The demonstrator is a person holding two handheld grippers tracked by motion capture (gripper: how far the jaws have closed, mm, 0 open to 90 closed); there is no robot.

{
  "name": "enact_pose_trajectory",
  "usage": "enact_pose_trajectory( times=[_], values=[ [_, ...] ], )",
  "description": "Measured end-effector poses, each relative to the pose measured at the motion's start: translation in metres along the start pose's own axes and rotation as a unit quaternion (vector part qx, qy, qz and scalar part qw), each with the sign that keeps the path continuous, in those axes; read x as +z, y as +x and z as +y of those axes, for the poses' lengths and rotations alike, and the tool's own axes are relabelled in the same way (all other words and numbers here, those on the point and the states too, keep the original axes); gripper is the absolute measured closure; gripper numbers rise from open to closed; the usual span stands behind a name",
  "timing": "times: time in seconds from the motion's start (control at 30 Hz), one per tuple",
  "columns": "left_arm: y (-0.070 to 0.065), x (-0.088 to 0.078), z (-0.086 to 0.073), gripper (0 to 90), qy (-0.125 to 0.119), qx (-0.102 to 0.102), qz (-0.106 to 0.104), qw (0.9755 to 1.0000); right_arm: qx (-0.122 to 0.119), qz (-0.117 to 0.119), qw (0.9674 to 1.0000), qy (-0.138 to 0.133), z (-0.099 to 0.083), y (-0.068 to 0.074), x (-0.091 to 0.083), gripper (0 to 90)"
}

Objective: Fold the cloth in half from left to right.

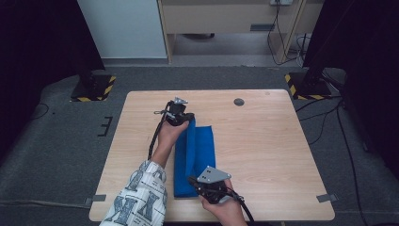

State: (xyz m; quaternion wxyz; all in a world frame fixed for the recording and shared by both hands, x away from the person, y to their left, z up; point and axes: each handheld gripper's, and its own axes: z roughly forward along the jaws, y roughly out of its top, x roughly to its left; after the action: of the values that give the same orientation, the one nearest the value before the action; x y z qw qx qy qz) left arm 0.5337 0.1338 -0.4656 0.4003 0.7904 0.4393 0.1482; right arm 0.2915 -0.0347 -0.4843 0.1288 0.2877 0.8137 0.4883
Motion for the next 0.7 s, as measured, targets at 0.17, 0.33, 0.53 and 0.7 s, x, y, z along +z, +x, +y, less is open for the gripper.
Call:
enact_pose_trajectory(
  times=[0.17,0.33,0.53,0.7],
  values=[
    [-0.008,0.006,-0.003,87.9,0.002,0.009,-0.012,0.9999,-0.003,-0.001,1.0000,0.001,-0.002,-0.001,-0.004,87.4],
    [-0.016,0.012,-0.005,87.9,0.010,0.015,-0.012,0.9998,-0.005,-0.002,1.0000,0.004,-0.006,-0.002,-0.008,87.3],
    [-0.020,0.019,-0.005,87.8,0.014,0.015,-0.009,0.9997,-0.002,-0.005,0.9999,0.010,-0.011,-0.005,-0.012,87.4],
    [-0.019,0.021,-0.004,87.8,0.013,0.010,-0.001,0.9999,-0.001,-0.006,0.9998,0.016,-0.016,-0.007,-0.011,87.4]
  ],
)
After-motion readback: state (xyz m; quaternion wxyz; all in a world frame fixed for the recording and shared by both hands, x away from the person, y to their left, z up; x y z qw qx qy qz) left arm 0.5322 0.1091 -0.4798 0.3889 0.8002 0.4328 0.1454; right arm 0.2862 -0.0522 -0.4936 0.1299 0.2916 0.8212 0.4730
